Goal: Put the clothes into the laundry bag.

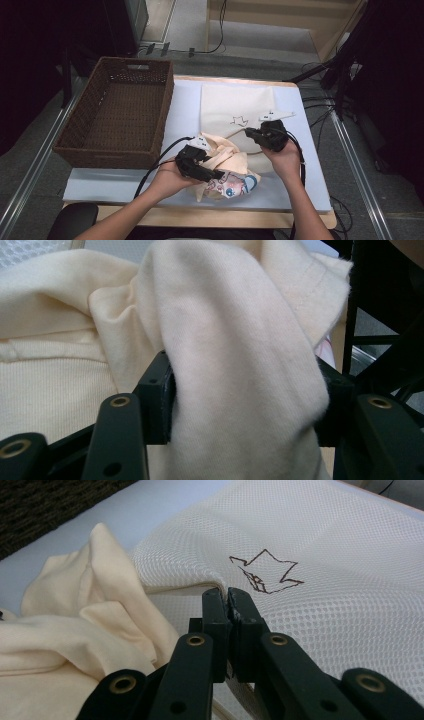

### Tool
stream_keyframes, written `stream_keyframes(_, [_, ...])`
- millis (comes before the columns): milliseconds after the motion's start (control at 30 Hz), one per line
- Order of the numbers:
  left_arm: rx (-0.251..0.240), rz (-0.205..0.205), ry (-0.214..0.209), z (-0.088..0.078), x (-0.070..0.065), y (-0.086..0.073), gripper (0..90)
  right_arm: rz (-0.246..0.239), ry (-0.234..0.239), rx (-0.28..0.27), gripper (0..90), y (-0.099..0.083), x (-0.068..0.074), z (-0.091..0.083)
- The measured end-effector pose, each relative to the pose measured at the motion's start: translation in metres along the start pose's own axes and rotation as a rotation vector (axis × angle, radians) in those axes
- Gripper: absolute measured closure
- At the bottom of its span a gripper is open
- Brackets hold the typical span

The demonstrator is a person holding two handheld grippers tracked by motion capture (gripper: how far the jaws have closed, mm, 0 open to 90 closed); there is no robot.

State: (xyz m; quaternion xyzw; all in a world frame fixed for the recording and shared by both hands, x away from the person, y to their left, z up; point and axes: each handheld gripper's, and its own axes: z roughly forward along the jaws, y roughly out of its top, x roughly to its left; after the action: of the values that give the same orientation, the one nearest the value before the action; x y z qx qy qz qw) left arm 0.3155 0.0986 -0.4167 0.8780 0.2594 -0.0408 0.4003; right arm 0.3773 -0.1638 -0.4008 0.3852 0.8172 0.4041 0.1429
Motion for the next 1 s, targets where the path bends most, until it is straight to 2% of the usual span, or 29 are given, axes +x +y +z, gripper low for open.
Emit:
stream_keyframes(33, [0.0, 0.003, -0.002, 0.0, 0.0, 0.0, 49.3, -0.007, -0.01, -0.002, 88.8, 0.001, 0.001, -0.001])
stream_keyframes(100, [0.001, 0.006, -0.001, 0.001, 0.0, 0.0, 53.4, -0.006, -0.01, -0.004, 88.8, 0.002, 0.001, -0.002])
stream_keyframes(433, [-0.008, -0.013, -0.011, 0.01, 0.003, 0.002, 68.1, -0.008, -0.015, -0.028, 88.8, 0.009, 0.005, -0.011])
stream_keyframes(600, [0.0, -0.014, -0.008, 0.014, 0.004, 0.005, 72.5, 0.008, -0.01, -0.066, 88.8, 0.015, 0.007, -0.02])
stream_keyframes(633, [-0.009, -0.051, -0.034, 0.014, 0.005, 0.008, 73.9, 0.003, -0.008, -0.062, 88.9, 0.017, 0.008, -0.021])
stream_keyframes(667, [-0.012, -0.066, -0.04, 0.014, 0.006, 0.009, 74.1, -0.007, -0.012, -0.056, 88.8, 0.018, 0.009, -0.021])
stream_keyframes(733, [-0.018, -0.073, -0.04, 0.013, 0.007, 0.012, 74.5, -0.01, -0.005, -0.048, 88.8, 0.018, 0.011, -0.02])
stream_keyframes(767, [-0.017, -0.087, -0.029, 0.012, 0.008, 0.018, 74.6, -0.009, -0.001, -0.042, 88.8, 0.018, 0.011, -0.02])
stream_keyframes(867, [-0.019, -0.082, -0.016, 0.01, 0.007, 0.025, 74.7, -0.016, 0.003, -0.037, 88.9, 0.018, 0.013, -0.02])
stream_keyframes(1000, [-0.048, -0.104, 0.013, 0.01, 0.006, 0.044, 74.7, -0.025, 0.01, -0.043, 88.9, 0.02, 0.016, -0.023])
